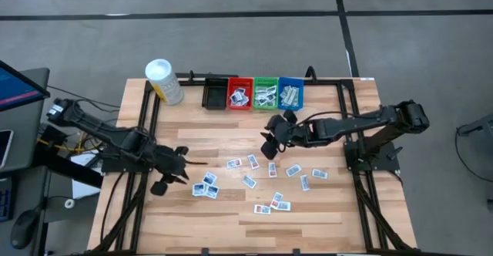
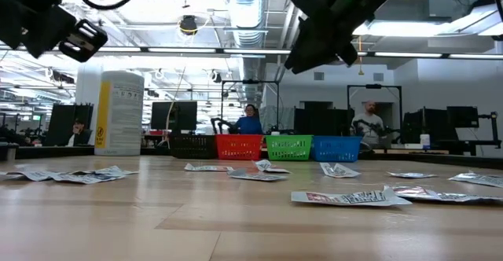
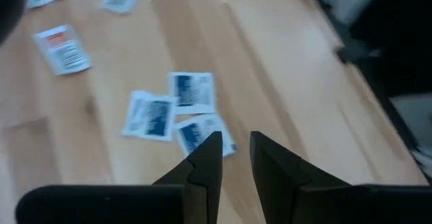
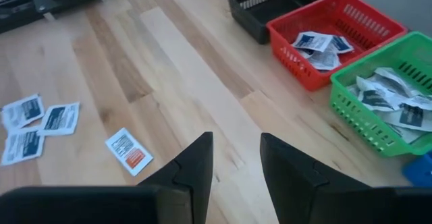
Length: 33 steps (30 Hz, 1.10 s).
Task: Pick & Place First Aid Supplies
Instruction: Put the bottom left alcohol pad into the red bin
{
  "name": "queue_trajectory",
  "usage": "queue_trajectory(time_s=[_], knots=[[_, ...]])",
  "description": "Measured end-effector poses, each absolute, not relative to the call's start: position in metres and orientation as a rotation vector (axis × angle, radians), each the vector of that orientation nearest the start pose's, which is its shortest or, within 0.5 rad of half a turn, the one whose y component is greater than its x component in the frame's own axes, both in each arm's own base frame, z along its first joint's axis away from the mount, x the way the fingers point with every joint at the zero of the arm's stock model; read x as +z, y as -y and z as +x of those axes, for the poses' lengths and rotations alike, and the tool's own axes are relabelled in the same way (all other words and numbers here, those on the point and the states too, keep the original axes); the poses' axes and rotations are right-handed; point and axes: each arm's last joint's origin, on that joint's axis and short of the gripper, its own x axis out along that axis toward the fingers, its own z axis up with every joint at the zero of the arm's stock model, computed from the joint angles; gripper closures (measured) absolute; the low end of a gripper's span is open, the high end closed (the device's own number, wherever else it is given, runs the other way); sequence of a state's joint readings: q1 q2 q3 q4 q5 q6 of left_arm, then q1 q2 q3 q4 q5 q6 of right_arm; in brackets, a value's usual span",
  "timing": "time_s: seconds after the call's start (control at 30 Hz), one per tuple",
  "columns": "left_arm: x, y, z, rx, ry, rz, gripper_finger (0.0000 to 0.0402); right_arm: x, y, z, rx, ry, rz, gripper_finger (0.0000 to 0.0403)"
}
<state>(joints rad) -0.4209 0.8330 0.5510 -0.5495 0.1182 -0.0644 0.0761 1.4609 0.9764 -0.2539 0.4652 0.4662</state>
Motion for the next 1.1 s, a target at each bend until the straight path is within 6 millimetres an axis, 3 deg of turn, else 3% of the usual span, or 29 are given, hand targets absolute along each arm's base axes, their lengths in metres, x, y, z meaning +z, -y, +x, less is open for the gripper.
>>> queue_trajectory(time_s=[0.2,0.53,0.73,1.1], knots=[[0.217,0.072,0.145,-0.3,-0.843,-0.031,0.0325,0.242,-0.024,0.304,-0.473,-0.621,0.229,0.0285],[0.186,0.094,0.165,-0.25,-0.988,-0.033,0.0325,0.242,-0.055,0.3,-0.367,-0.632,0.202,0.0285],[0.175,0.106,0.184,-0.26,-0.94,-0.052,0.0325,0.242,-0.079,0.295,-0.288,-0.638,0.176,0.0285],[0.151,0.11,0.191,-0.22,-1.047,-0.032,0.0325,0.242,-0.1,0.289,-0.221,-0.642,0.158,0.0285]])
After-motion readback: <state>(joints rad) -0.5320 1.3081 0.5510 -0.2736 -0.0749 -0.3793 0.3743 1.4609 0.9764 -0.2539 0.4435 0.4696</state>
